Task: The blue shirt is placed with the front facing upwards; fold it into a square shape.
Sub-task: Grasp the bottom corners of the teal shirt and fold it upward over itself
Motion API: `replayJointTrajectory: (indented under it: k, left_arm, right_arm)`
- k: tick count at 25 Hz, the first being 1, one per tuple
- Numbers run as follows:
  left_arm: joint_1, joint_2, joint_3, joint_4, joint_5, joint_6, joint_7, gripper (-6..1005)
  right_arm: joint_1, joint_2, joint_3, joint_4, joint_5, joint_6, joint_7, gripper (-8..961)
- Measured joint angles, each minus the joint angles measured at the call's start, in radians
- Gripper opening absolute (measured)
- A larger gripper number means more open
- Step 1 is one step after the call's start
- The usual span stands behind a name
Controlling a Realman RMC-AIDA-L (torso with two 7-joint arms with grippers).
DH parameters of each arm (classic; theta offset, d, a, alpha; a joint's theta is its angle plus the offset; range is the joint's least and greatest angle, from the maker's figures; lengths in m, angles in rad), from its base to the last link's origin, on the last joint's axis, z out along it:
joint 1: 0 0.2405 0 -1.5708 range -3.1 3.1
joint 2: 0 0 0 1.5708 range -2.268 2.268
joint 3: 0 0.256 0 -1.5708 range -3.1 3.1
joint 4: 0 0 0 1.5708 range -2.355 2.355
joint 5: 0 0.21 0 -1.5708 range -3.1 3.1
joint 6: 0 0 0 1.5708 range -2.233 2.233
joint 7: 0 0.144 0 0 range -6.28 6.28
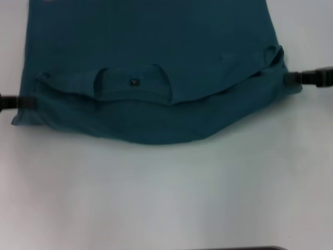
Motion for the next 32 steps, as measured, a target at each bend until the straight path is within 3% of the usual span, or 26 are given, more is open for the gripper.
replayJointTrajectory:
  k: [20,32]
  left_arm:
    - [-0.112,-0.026,-0.007,0.054,-0.058,-0.27,0.003,1]
    - [-0.143,-0.068,-0.006,0.065,-0.13,-0.462,0.038,1]
  right_arm:
    - [0.07,0.028,0.01,0.046,0.19,0.292,0.05,82]
    - [0.12,0.063,0.018,0.061,0.235,0.43,0.055,87]
